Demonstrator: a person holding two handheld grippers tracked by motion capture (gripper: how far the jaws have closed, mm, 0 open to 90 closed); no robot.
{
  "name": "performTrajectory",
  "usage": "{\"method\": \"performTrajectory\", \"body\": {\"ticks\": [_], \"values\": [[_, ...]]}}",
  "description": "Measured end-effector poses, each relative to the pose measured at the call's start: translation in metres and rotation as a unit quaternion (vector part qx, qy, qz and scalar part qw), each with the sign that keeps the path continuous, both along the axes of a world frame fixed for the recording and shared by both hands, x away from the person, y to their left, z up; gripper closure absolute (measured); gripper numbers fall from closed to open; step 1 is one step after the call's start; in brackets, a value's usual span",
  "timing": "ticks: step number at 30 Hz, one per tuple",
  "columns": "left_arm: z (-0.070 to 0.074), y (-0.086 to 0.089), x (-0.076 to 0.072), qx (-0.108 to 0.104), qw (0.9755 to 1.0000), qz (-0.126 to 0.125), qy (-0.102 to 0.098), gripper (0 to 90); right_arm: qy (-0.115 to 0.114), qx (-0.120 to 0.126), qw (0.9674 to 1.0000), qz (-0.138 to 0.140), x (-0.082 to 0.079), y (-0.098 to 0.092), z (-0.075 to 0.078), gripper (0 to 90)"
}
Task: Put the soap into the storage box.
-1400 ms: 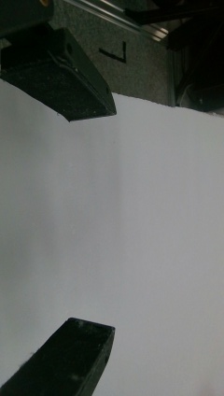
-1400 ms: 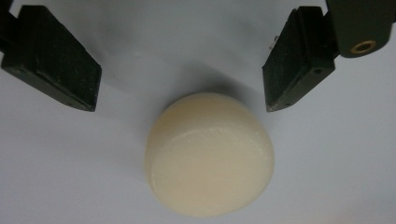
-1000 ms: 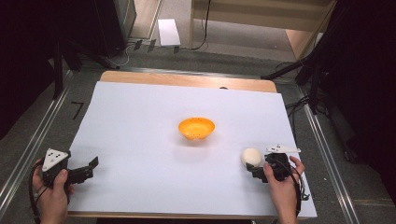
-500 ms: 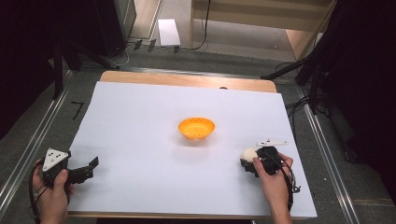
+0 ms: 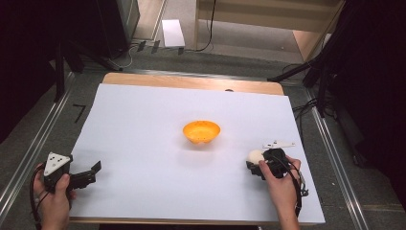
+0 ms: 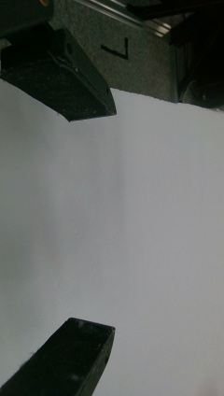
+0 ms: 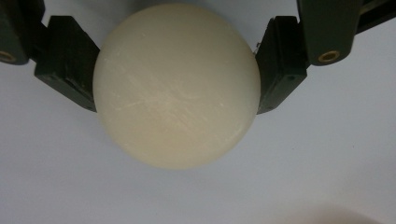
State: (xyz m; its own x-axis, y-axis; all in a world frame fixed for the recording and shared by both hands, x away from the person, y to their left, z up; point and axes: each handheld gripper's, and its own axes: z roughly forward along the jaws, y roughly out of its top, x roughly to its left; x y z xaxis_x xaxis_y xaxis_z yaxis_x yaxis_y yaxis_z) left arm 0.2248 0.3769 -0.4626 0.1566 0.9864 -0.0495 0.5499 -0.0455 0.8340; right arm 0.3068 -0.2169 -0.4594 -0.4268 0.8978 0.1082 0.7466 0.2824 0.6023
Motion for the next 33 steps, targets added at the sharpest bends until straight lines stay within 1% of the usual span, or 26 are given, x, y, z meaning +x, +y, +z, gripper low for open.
{"method": "performTrajectory", "body": {"ticks": [2,3,6,8,11,21,27,29,33], "values": [[0.0,0.0,0.0,0.0,1.0,0.0,0.0,0.0,0.0,0.001,1.0,0.0,0.001,0.0,0.0,24.4],[0.0,0.0,0.0,0.0,1.0,0.0,0.0,0.0,0.0,0.006,1.0,0.006,0.002,0.0,0.0,24.4],[0.0,0.0,0.0,0.001,1.0,0.0,0.0,0.0,0.005,0.007,0.9999,0.008,0.004,0.002,0.0,24.4],[0.0,0.0,0.0,0.0,1.0,-0.001,0.0,0.0,0.009,0.016,0.9997,0.016,0.006,0.004,0.001,24.4],[0.0,0.0,0.0,0.002,1.0,-0.001,0.0,0.0,0.01,0.015,0.9997,0.019,0.009,0.007,0.001,24.4],[0.0,0.0,0.0,0.0,1.0,0.0,0.0,0.0,0.006,0.019,0.9994,0.029,0.014,0.016,0.007,24.4],[0.0,0.0,0.0,0.002,1.0,-0.001,0.0,0.0,0.005,0.023,0.9993,0.028,0.017,0.018,0.01,24.4],[0.0,0.0,0.0,0.003,1.0,-0.001,0.001,0.0,0.005,0.03,0.9991,0.029,0.018,0.021,0.013,24.4],[0.0,0.0,0.0,0.002,1.0,-0.001,0.001,0.0,0.004,0.033,0.9989,0.033,0.019,0.024,0.015,24.4]]}}
